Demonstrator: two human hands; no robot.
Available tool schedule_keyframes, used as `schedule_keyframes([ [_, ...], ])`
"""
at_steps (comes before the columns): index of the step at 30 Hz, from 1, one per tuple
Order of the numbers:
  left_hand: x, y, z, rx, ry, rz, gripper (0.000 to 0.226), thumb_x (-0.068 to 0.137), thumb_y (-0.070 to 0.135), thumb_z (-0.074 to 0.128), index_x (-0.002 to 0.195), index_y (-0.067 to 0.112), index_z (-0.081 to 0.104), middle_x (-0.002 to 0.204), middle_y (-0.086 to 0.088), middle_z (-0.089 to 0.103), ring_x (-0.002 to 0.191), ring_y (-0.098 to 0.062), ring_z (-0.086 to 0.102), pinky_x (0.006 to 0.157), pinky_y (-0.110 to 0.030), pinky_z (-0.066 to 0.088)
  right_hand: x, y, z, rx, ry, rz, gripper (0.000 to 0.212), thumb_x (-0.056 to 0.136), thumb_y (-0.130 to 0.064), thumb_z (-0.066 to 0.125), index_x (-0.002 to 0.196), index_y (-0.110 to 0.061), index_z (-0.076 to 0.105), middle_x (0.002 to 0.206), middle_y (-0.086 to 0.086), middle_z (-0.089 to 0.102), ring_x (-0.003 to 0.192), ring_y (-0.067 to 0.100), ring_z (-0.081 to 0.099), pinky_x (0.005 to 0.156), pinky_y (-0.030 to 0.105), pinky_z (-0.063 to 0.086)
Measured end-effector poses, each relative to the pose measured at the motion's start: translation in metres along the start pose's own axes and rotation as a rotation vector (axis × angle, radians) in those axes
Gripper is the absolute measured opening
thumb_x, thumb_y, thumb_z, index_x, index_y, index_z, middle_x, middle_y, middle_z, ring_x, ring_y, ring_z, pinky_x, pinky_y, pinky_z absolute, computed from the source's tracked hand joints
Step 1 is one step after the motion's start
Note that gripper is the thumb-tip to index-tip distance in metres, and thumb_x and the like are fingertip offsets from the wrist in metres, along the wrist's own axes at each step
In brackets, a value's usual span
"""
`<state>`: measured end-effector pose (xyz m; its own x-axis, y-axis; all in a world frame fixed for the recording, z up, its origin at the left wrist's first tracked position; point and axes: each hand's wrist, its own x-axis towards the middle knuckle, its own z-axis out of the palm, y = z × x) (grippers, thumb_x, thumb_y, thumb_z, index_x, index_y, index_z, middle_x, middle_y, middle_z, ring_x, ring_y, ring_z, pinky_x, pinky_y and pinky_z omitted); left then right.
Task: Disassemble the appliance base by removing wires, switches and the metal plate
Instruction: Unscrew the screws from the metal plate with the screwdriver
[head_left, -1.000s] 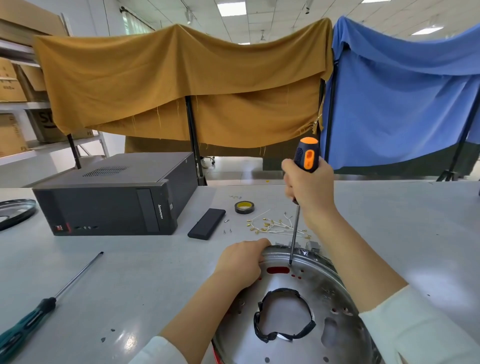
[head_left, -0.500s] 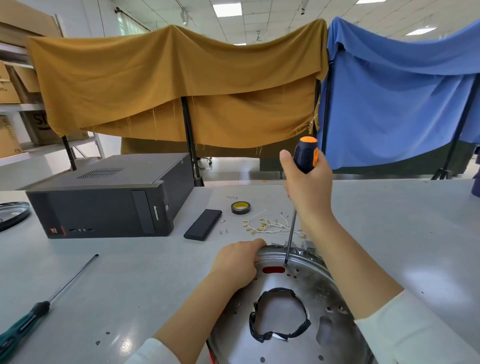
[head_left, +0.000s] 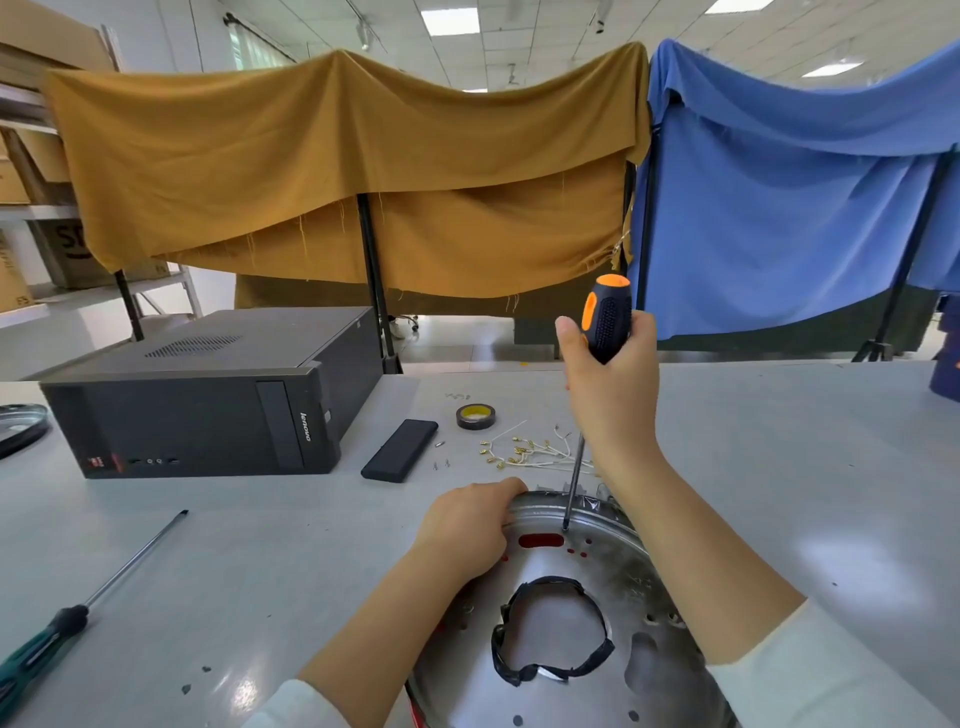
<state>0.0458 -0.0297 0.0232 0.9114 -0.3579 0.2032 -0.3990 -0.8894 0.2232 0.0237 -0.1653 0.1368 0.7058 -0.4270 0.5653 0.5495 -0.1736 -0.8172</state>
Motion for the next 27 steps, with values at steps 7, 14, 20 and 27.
schedule_keyframes([
  [7, 0.0, -0.001, 0.002, 0.004, 0.014, 0.006, 0.046, 0.083, 0.012, 0.05, 0.122, 0.037, 0.045, 0.11, -0.001, 0.064, 0.098, -0.028, 0.058, 0.068, -0.029, 0.037, 0.022, -0.008, -0.014, 0.353, -0.752, 0.308, 0.031, 0.082, -0.01, 0.064, 0.062, -0.017, 0.041, 0.047, -0.003, 0.029, 0.04, 0.012, 0.023, 0.047, 0.027, 0.017],
  [14, 0.0, -0.001, 0.002, -0.001, 0.01, 0.011, 0.048, 0.083, 0.011, 0.049, 0.123, 0.037, 0.044, 0.112, -0.001, 0.064, 0.099, -0.028, 0.058, 0.07, -0.03, 0.038, 0.007, -0.005, 0.0, 0.099, -0.218, 0.127, 0.028, 0.085, -0.029, 0.069, 0.092, -0.018, 0.044, 0.071, 0.001, 0.052, 0.057, 0.012, 0.052, 0.056, 0.025, 0.047],
  [20, 0.0, 0.0, 0.001, -0.002, 0.002, 0.019, 0.048, 0.082, 0.01, 0.047, 0.122, 0.037, 0.045, 0.109, 0.0, 0.064, 0.097, -0.028, 0.058, 0.069, -0.029, 0.038, 0.001, -0.001, 0.005, 0.056, -0.103, 0.053, 0.024, 0.087, -0.037, 0.063, 0.085, -0.019, 0.048, 0.066, -0.003, 0.049, 0.055, 0.006, 0.046, 0.052, 0.019, 0.042],
  [27, -0.001, 0.002, 0.0, 0.0, -0.017, 0.035, 0.045, 0.083, 0.01, 0.05, 0.12, 0.035, 0.045, 0.108, -0.001, 0.064, 0.096, -0.028, 0.058, 0.071, -0.031, 0.04, 0.027, -0.005, -0.006, 0.36, -0.803, 0.351, 0.026, 0.084, -0.022, 0.063, 0.069, -0.019, 0.042, 0.053, -0.003, 0.03, 0.041, 0.01, 0.025, 0.042, 0.021, 0.025],
])
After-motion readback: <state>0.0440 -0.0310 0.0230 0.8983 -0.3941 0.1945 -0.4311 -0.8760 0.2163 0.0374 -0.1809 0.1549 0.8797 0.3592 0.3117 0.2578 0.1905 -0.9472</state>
